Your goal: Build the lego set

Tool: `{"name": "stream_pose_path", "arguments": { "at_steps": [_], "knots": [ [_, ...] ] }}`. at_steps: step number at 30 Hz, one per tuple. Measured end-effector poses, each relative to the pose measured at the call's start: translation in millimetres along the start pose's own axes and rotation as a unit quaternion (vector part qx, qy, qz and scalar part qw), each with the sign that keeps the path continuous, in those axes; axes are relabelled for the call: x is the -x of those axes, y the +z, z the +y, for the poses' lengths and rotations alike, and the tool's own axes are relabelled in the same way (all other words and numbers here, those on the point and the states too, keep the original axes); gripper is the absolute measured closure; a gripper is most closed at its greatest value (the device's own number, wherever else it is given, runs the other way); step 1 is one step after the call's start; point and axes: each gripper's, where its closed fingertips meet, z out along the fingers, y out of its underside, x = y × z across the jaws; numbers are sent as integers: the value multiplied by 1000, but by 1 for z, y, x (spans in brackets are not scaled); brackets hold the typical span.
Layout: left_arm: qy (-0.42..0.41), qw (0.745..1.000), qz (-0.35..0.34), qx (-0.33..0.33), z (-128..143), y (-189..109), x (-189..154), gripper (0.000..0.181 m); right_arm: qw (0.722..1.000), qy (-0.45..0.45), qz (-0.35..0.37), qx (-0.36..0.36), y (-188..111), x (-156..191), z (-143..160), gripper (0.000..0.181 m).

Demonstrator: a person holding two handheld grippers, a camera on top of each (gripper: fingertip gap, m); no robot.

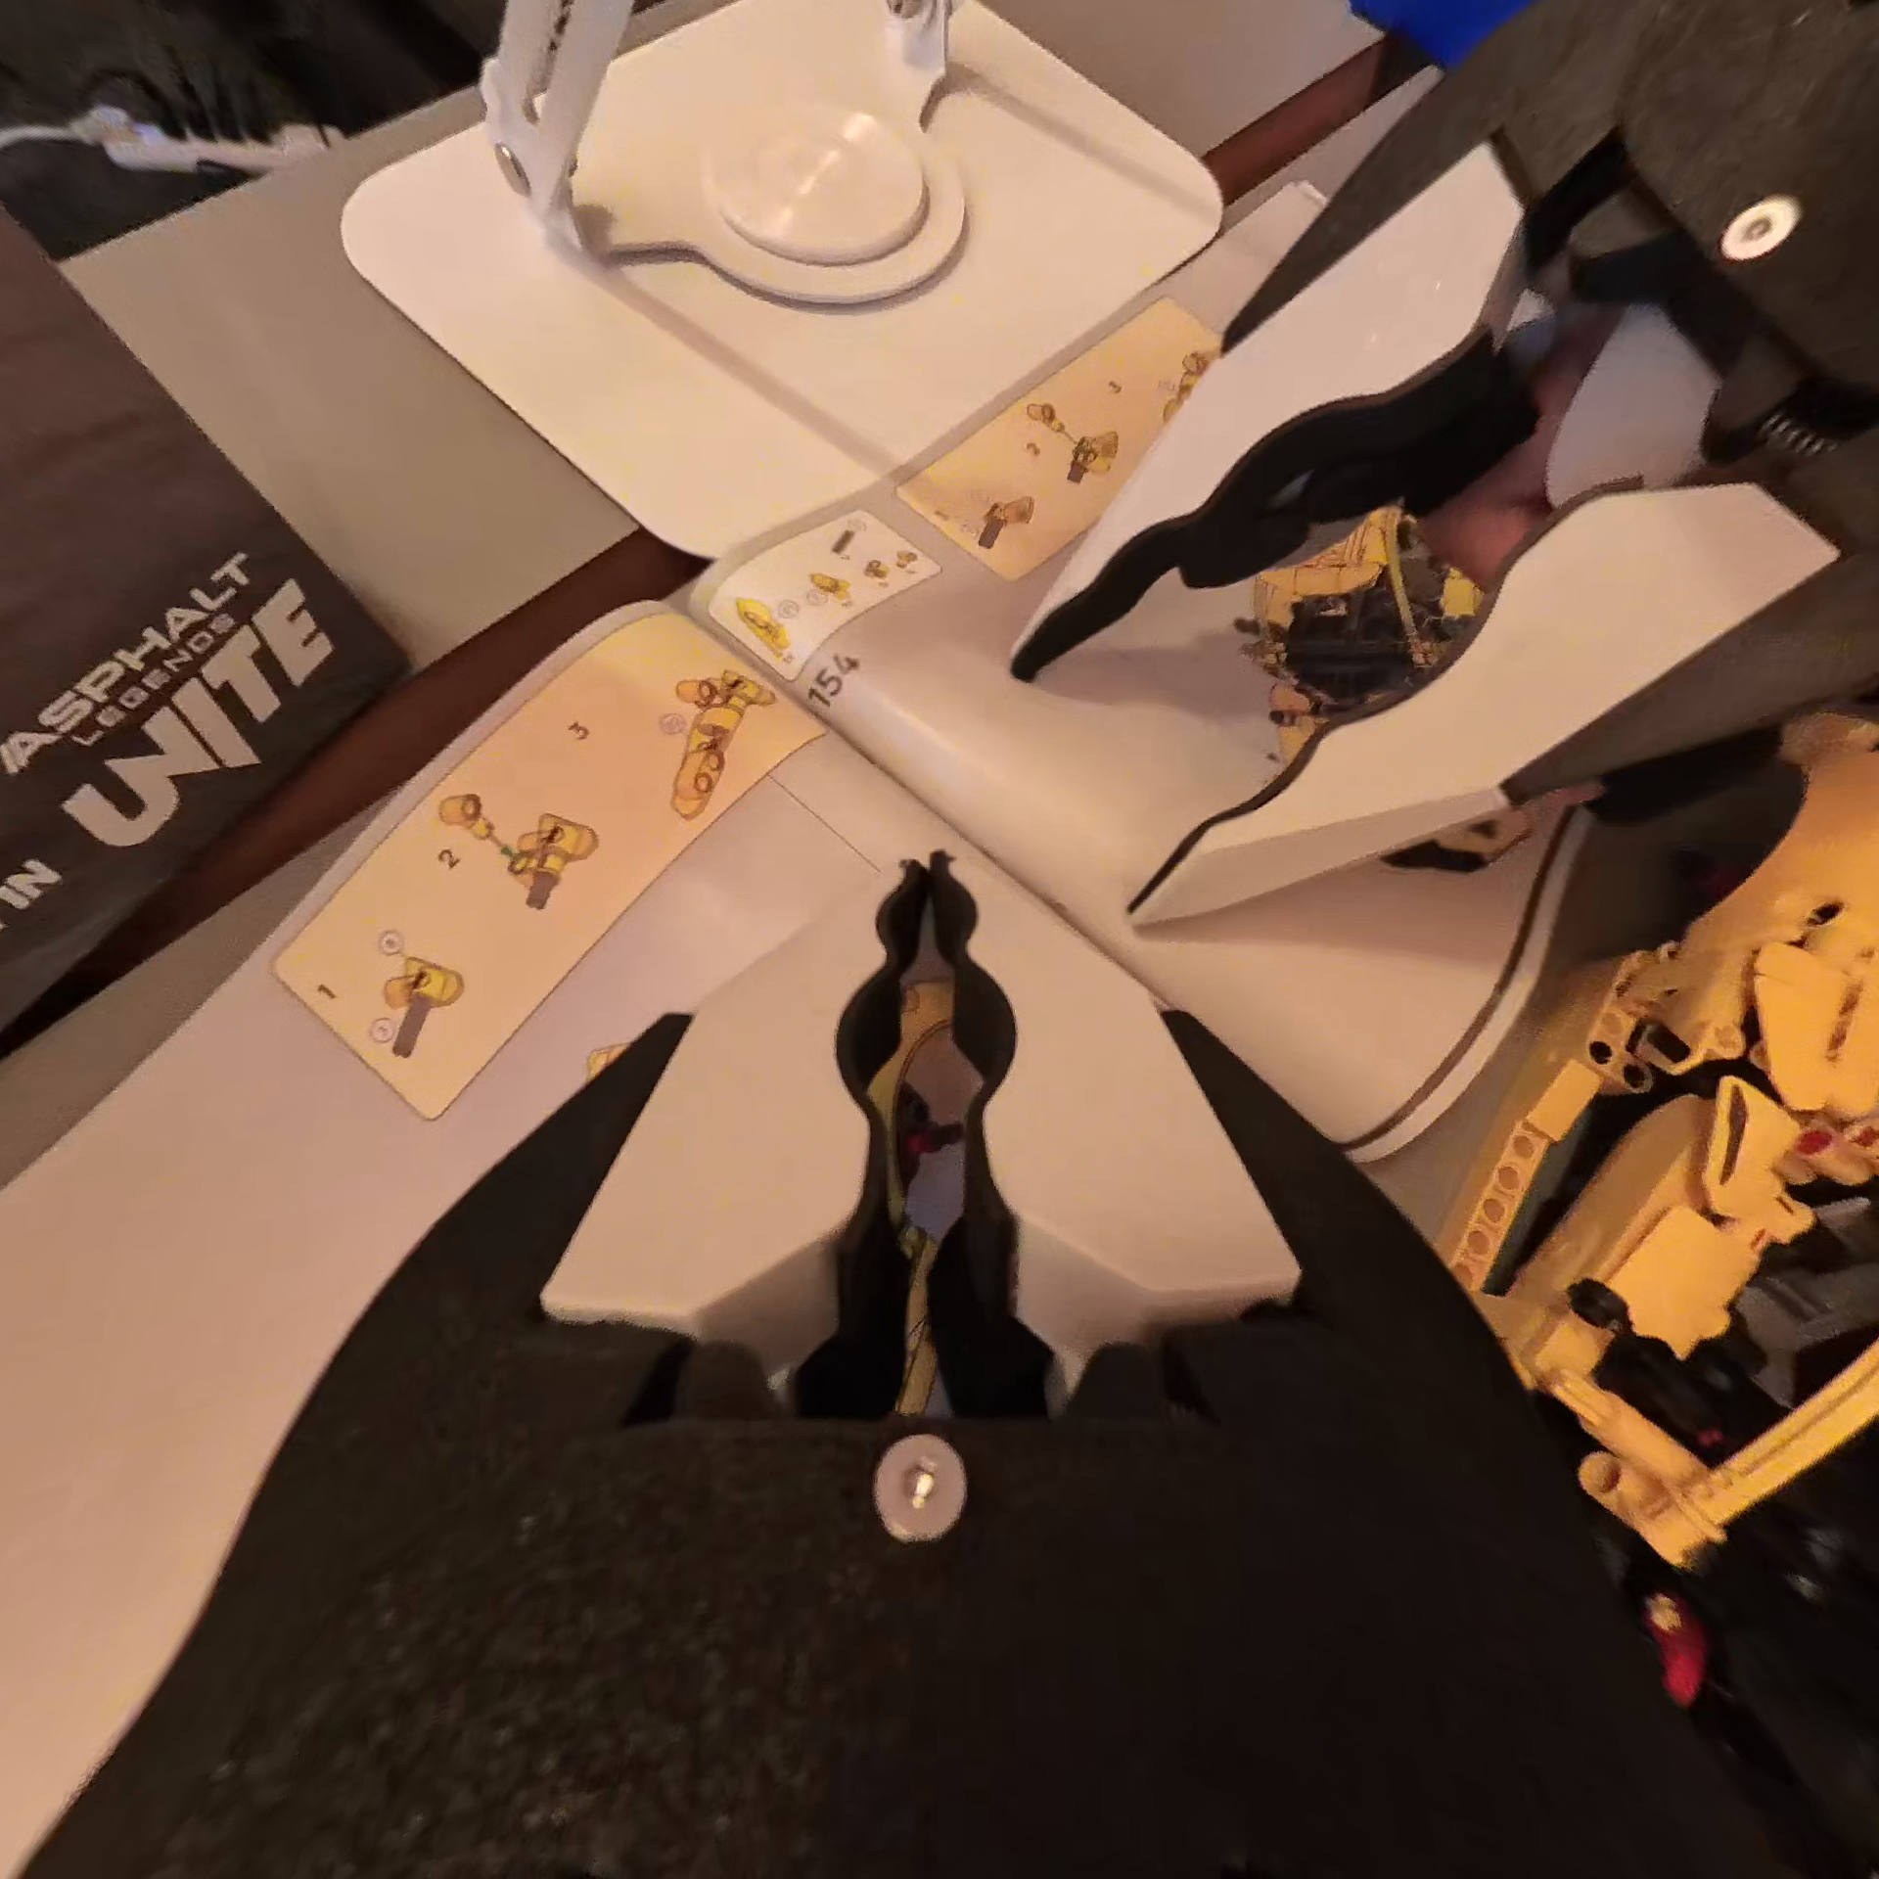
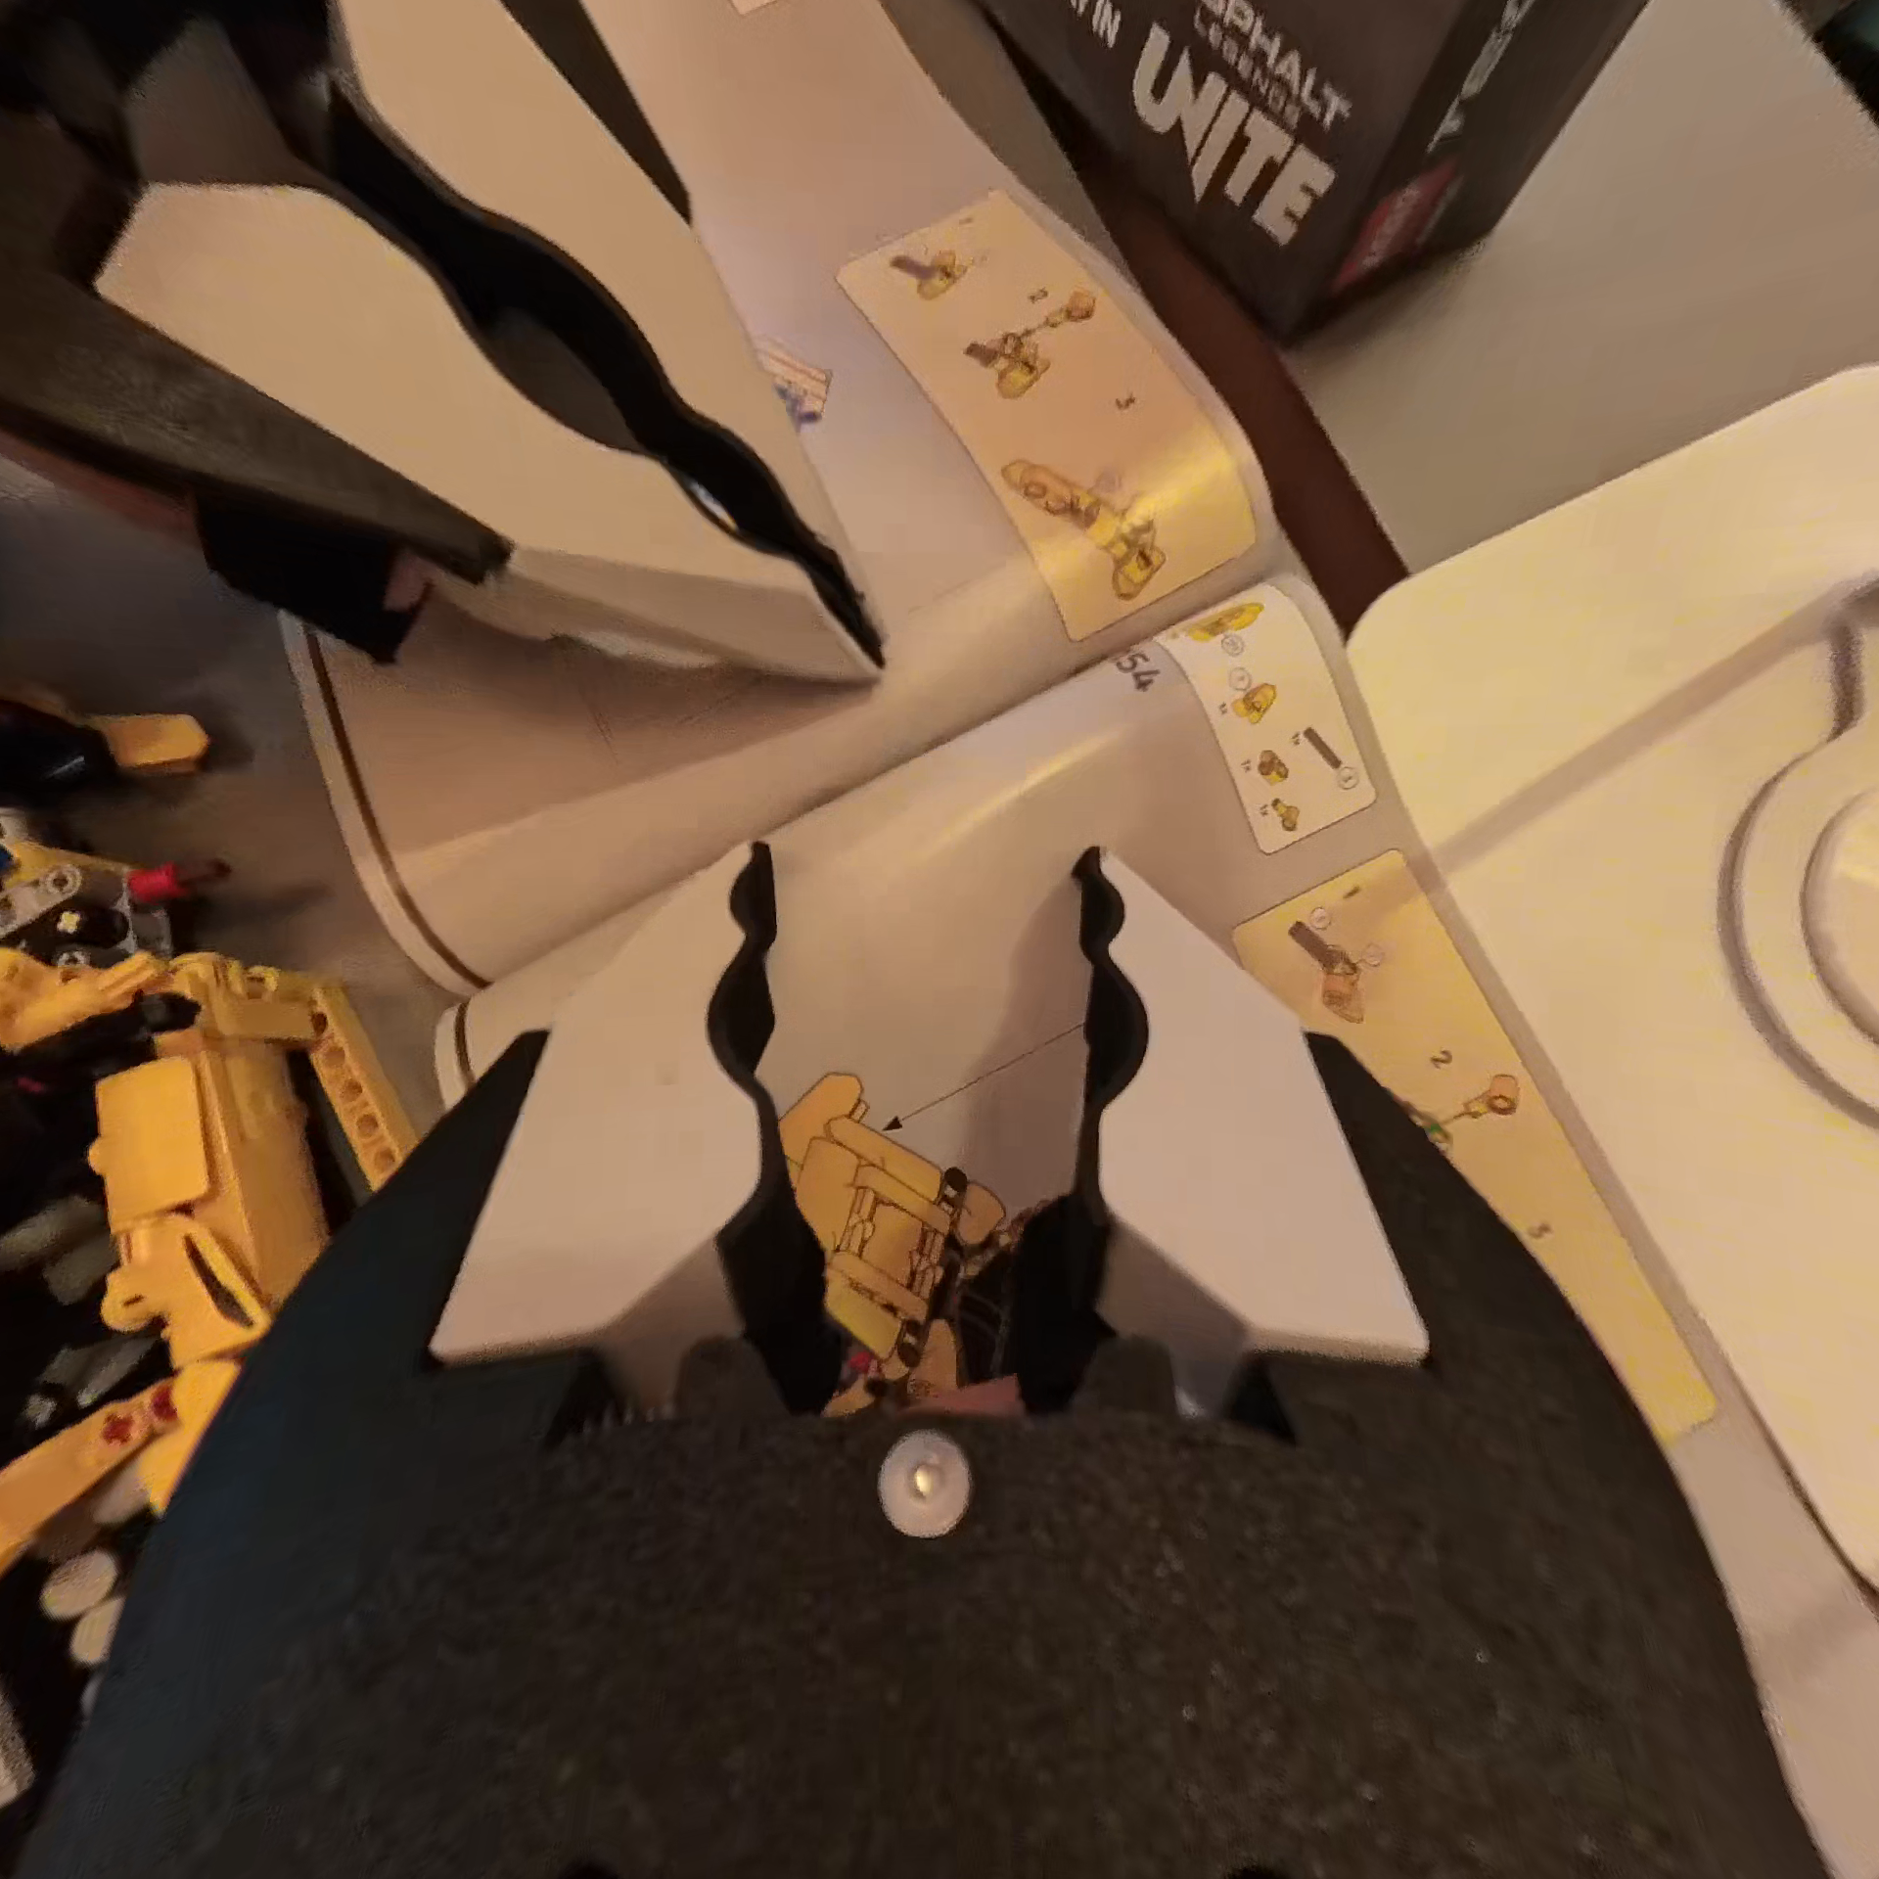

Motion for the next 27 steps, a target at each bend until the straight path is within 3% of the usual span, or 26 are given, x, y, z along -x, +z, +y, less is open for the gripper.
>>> {"name": "stream_pose_path", "arguments": {
  "at_steps": [5, 22, 23, 25, 27],
  "knots": [
    [-1, 1000, 15, -5, 3, -2, -2, 181, 999, 30, -34, -17, 3, -1, 14, 119],
    [2, 1000, 13, -7, 3, -2, -1, 181, 999, 26, -26, -23, 3, -1, 14, 120],
    [7, 1000, 10, -3, 2, -4, -1, 178, 999, 26, -25, -22, 2, -1, 14, 120],
    [5, 1000, 5, 16, 2, -17, -1, 154, 1000, 24, -9, -18, -4, -4, 11, 119],
    [-1, 1000, 17, 26, 4, -47, -8, 152, 999, 26, 17, -33, -25, -6, 2, 112]
  ]
}}
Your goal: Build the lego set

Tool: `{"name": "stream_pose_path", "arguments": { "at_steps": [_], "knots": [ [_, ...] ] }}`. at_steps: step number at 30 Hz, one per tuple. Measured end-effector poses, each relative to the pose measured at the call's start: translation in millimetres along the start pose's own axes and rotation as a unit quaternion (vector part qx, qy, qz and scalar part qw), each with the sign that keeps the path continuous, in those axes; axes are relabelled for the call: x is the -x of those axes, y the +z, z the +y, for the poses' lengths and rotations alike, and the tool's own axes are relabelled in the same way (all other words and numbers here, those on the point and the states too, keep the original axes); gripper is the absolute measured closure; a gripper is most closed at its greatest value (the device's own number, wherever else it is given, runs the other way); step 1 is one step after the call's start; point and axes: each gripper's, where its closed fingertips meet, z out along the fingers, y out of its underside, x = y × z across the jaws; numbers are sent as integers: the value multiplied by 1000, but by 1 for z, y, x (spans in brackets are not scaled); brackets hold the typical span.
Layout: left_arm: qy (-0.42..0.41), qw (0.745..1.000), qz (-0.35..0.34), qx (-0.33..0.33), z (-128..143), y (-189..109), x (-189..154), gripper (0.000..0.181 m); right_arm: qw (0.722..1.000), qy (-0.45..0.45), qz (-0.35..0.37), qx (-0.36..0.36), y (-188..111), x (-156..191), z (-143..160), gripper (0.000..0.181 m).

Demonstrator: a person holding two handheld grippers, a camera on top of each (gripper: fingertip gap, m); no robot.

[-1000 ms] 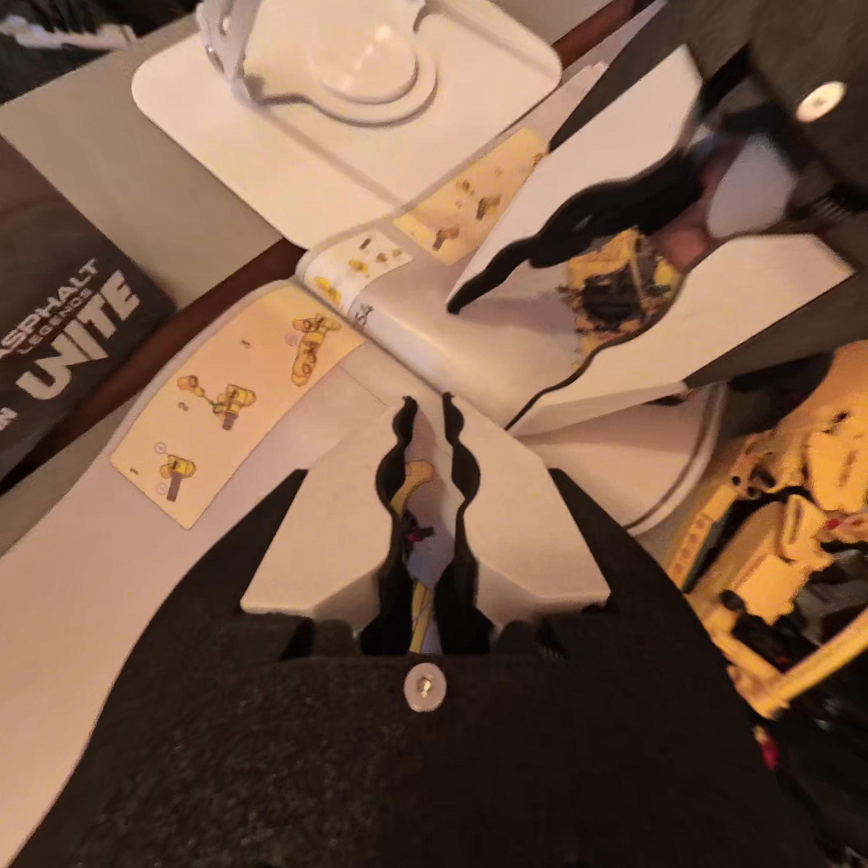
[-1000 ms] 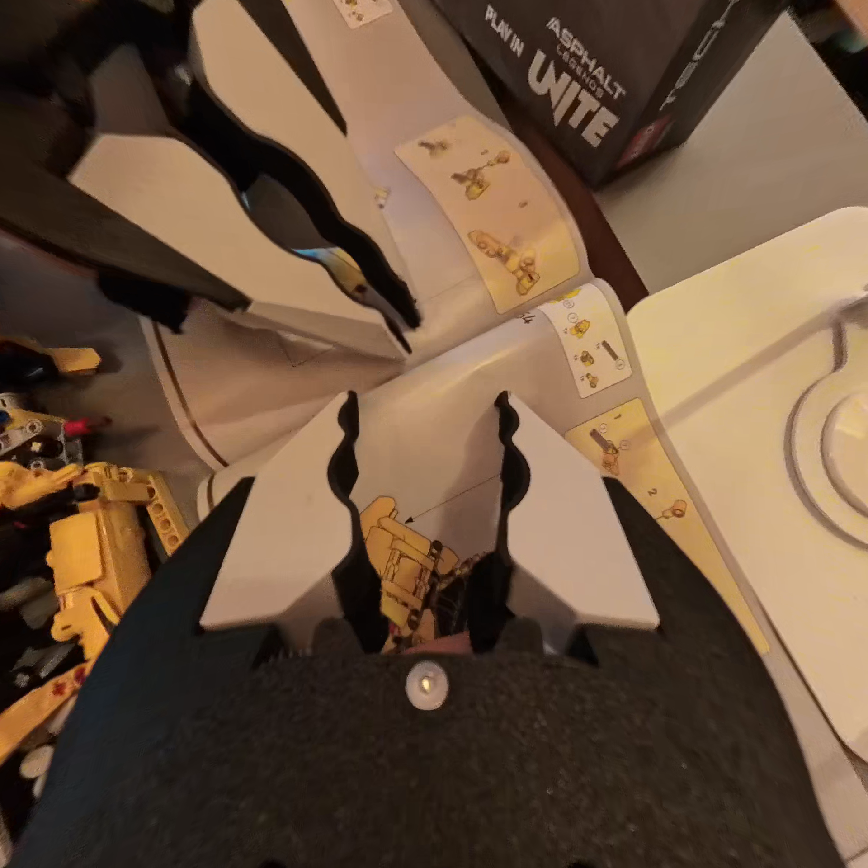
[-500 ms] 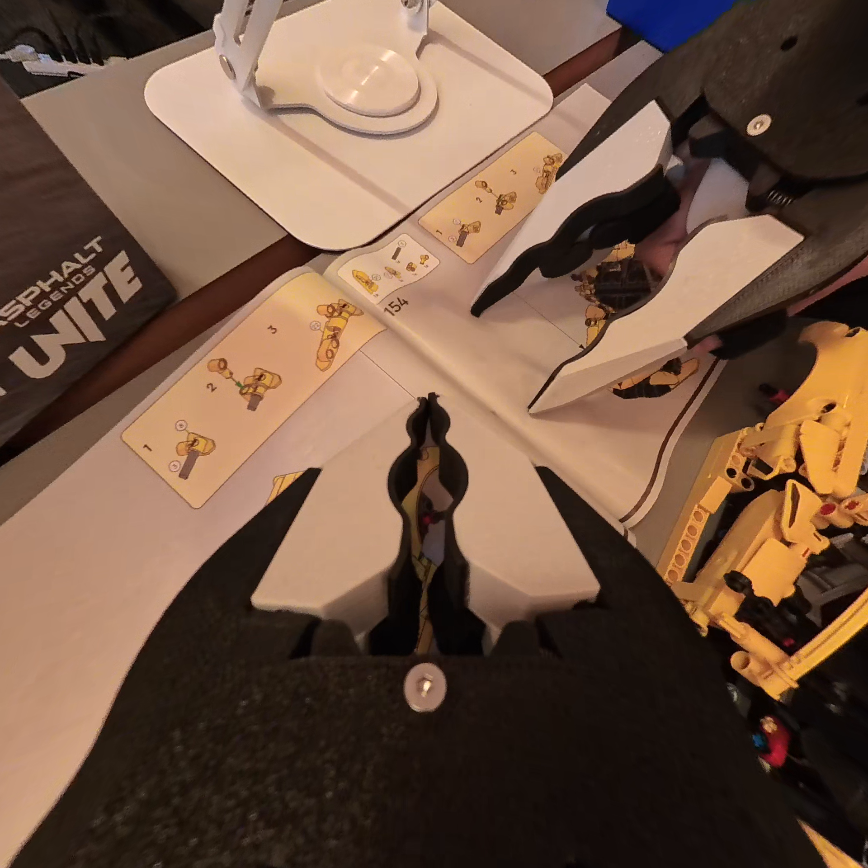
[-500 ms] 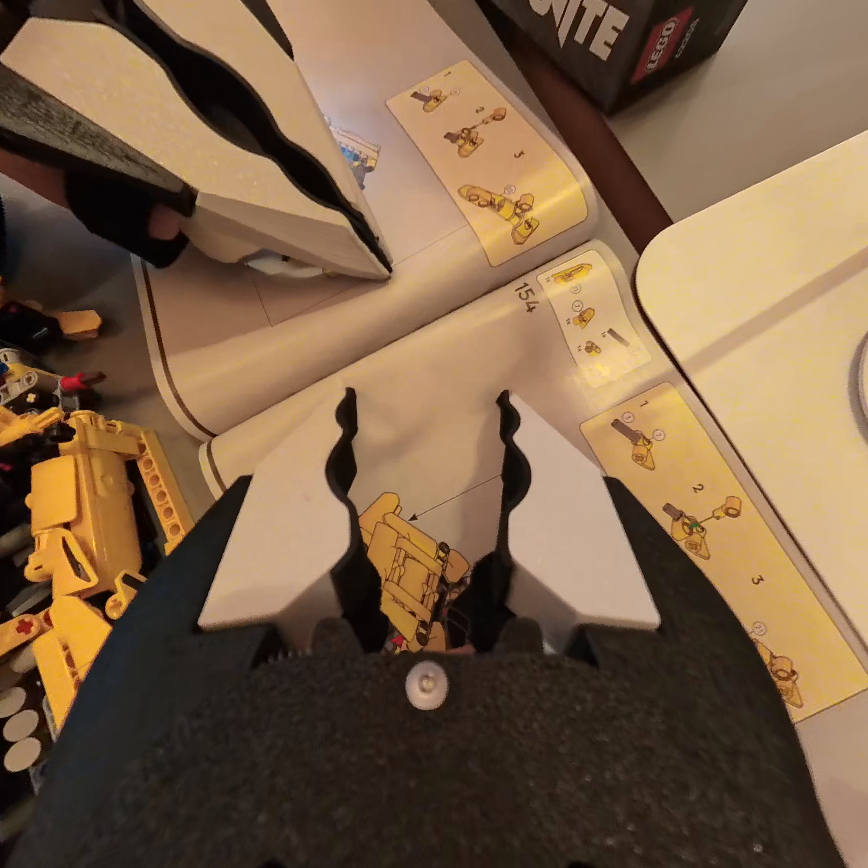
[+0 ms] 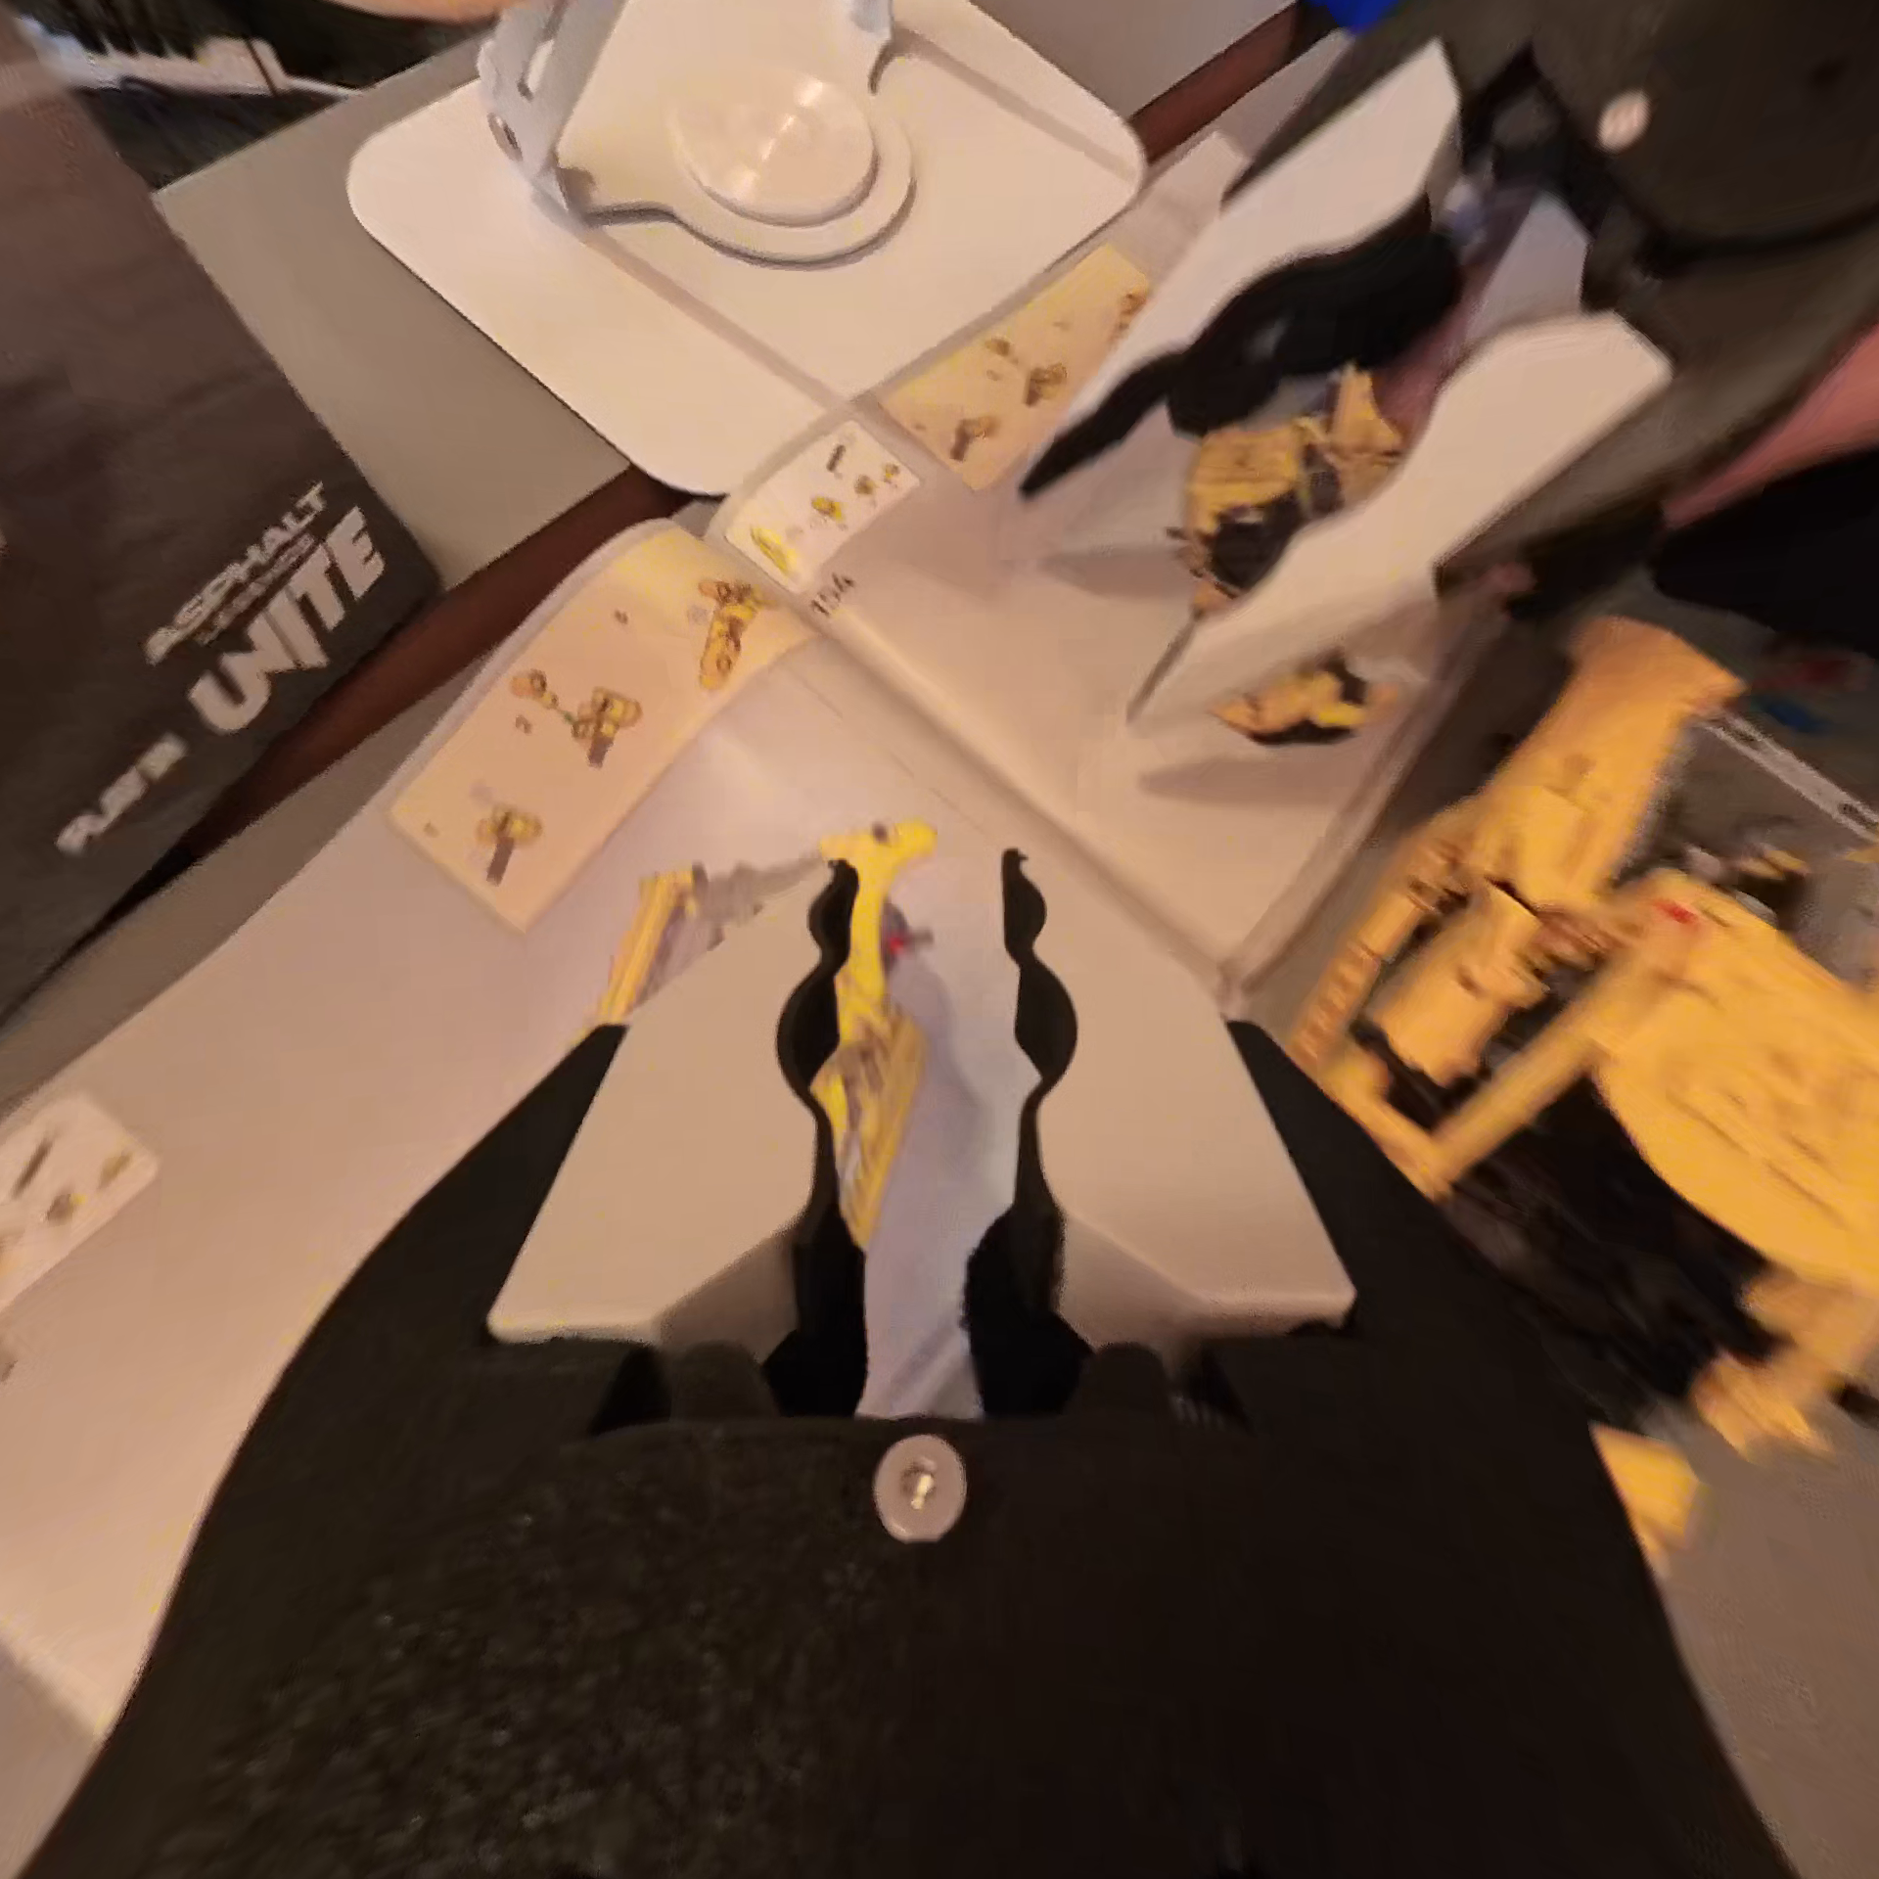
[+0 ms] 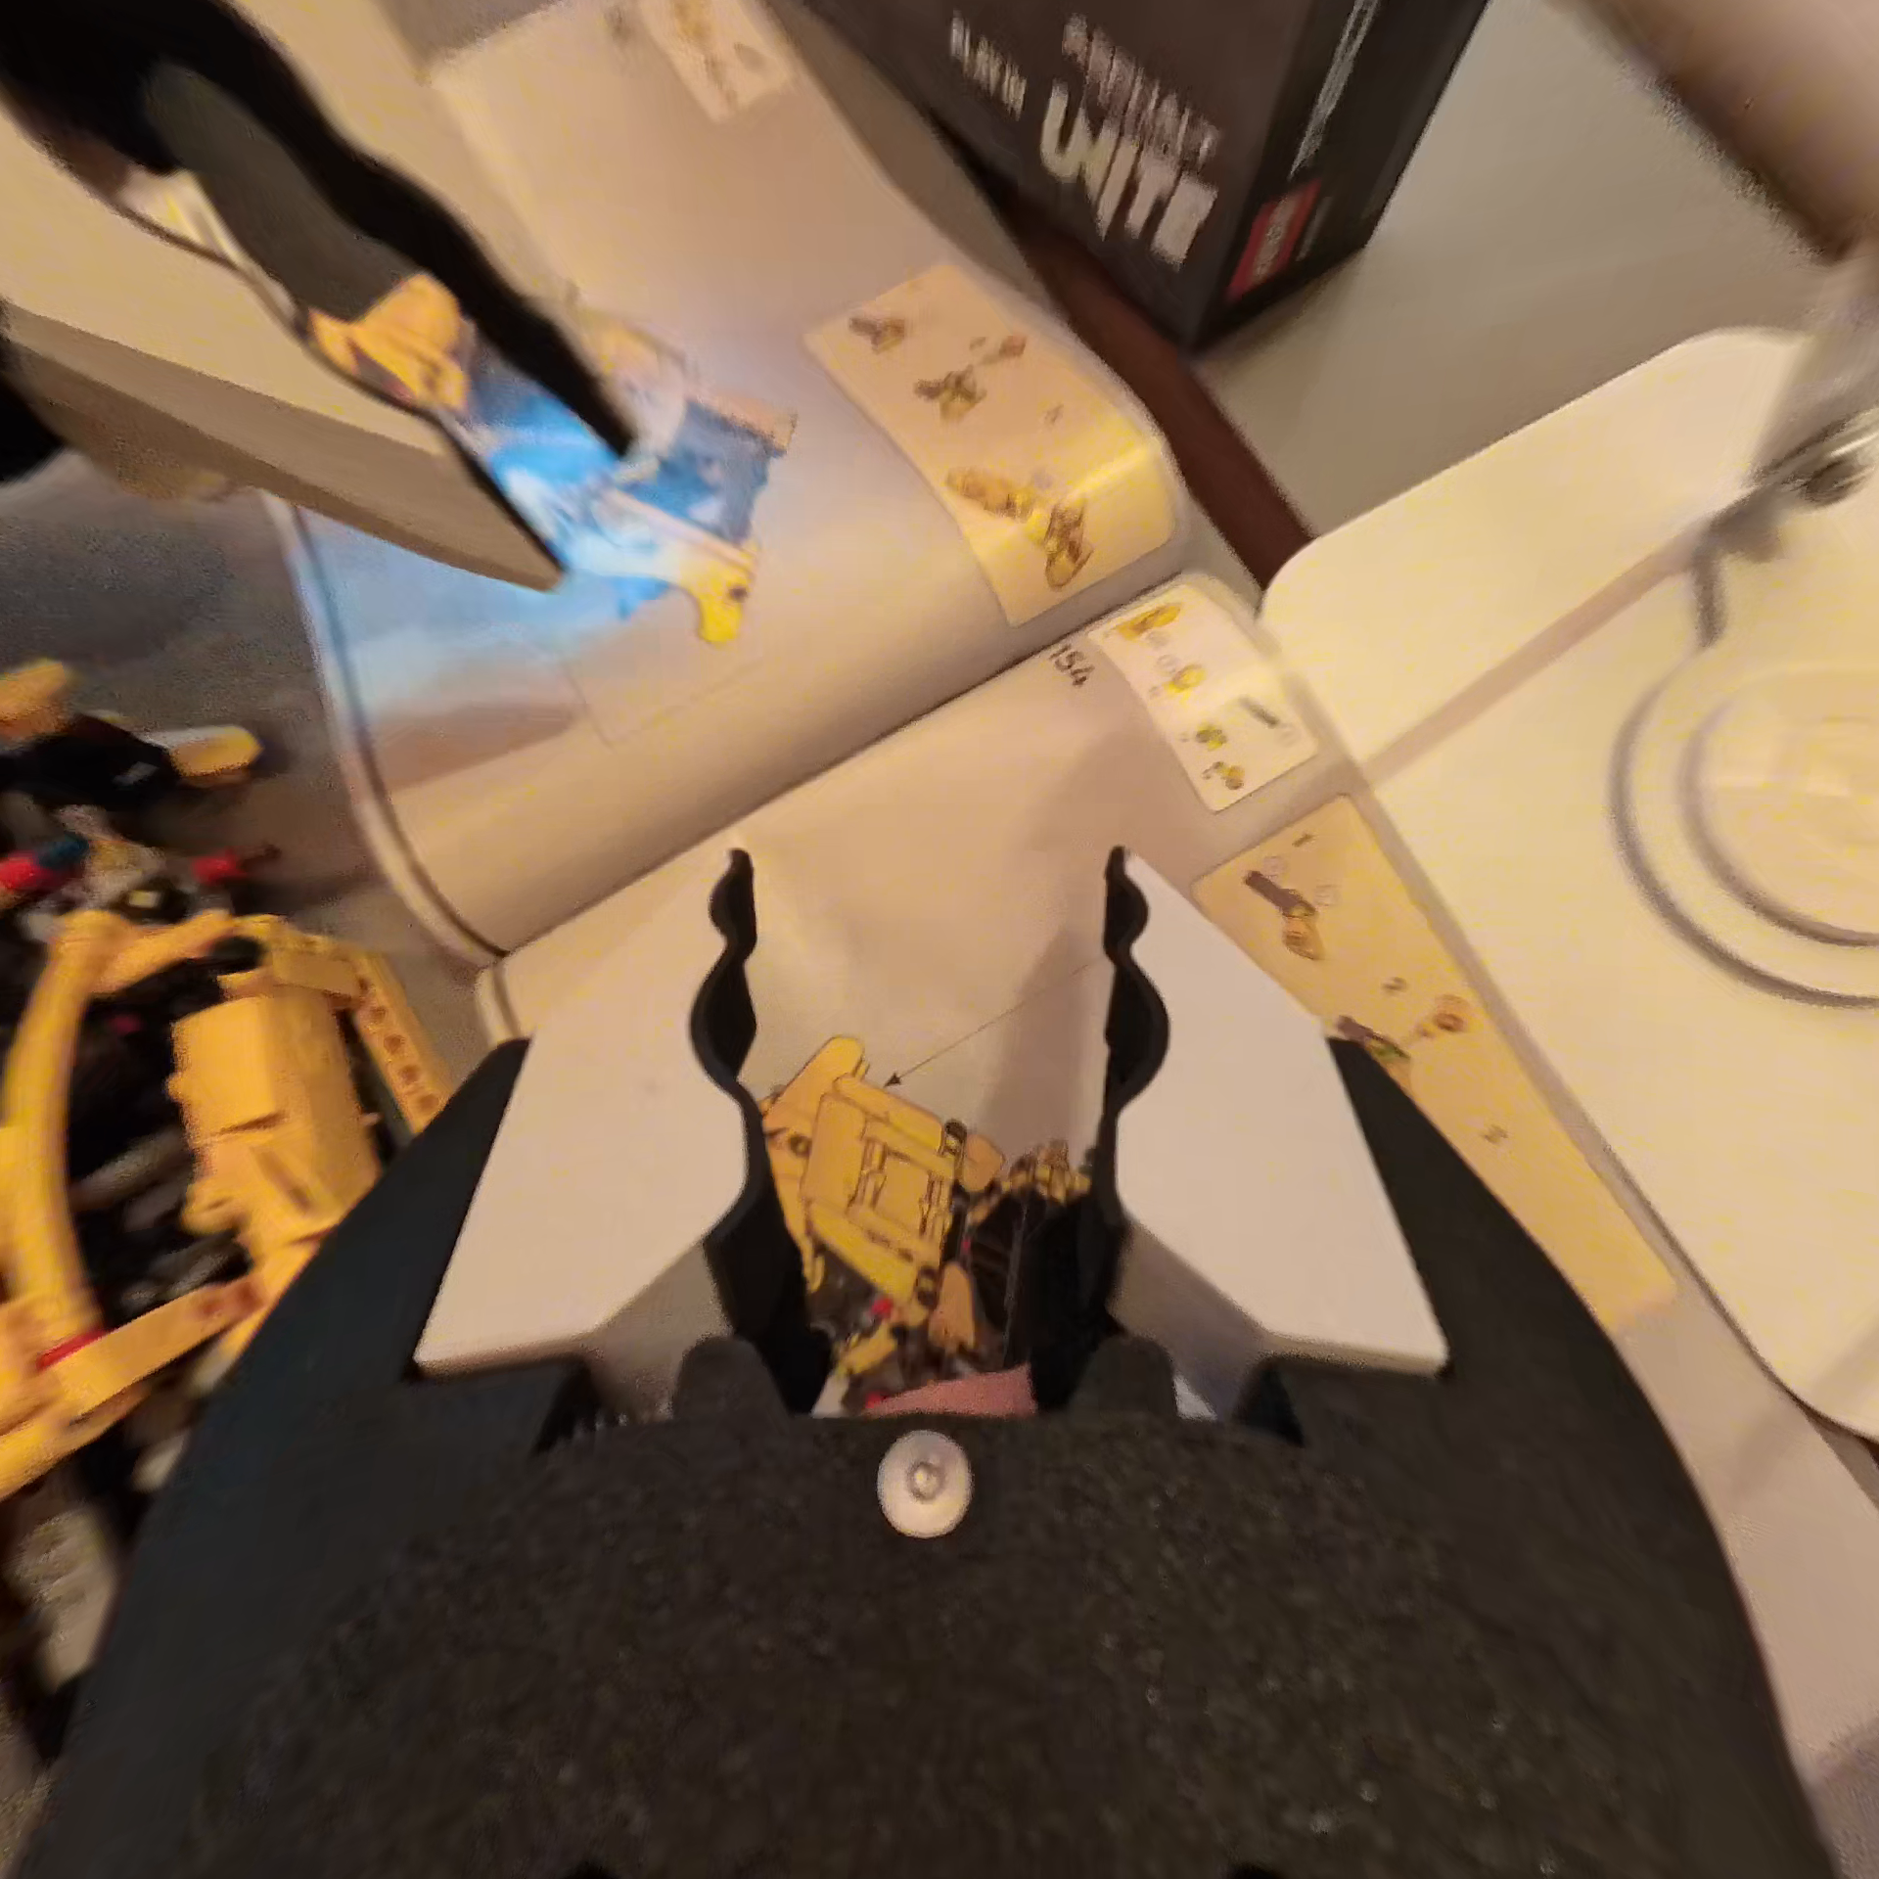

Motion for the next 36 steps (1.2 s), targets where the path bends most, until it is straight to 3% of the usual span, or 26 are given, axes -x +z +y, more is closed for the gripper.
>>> {"name": "stream_pose_path", "arguments": {
  "at_steps": [4, 7, 9, 12, 15, 17, 25, 28, 31, 36],
  "knots": [
    [-14, 999, -10, -40, 27, -102, -7, 151, 993, 0, 60, -100, -84, 17, -32, 119],
    [-42, 993, -68, -83, 75, -187, 9, 151, 986, 7, 60, -157, -139, 71, -37, 117],
    [-56, 988, -112, -92, 118, -232, 19, 151, 981, 11, 39, -188, -157, 120, -34, 118],
    [-82, 979, -175, -61, 189, -273, 25, 151, 975, 17, -15, -219, -155, 193, -19, 119],
    [-120, 975, -187, -27, 242, -281, 12, 151, 968, 25, -48, -244, -136, 240, -1, 120],
    [-142, 971, -194, -4, 269, -282, 3, 151, 963, 34, -25, -266, -124, 247, 8, 120],
    [-166, 948, -270, -7, 316, -294, 2, 151, 958, -23, 15, -285, -111, 263, 17, 122],
    [-160, 935, -316, -9, 325, -307, 15, 151, 961, -22, 11, -274, -106, 265, 23, 122],
    [-183, 931, -316, -19, 328, -309, 19, 150, 959, -17, 12, -282, -108, 263, 20, 123],
    [-167, 939, -292, -70, 293, -296, 16, 150, 961, 0, 2, -278, -105, 260, 22, 124]
  ]
}}
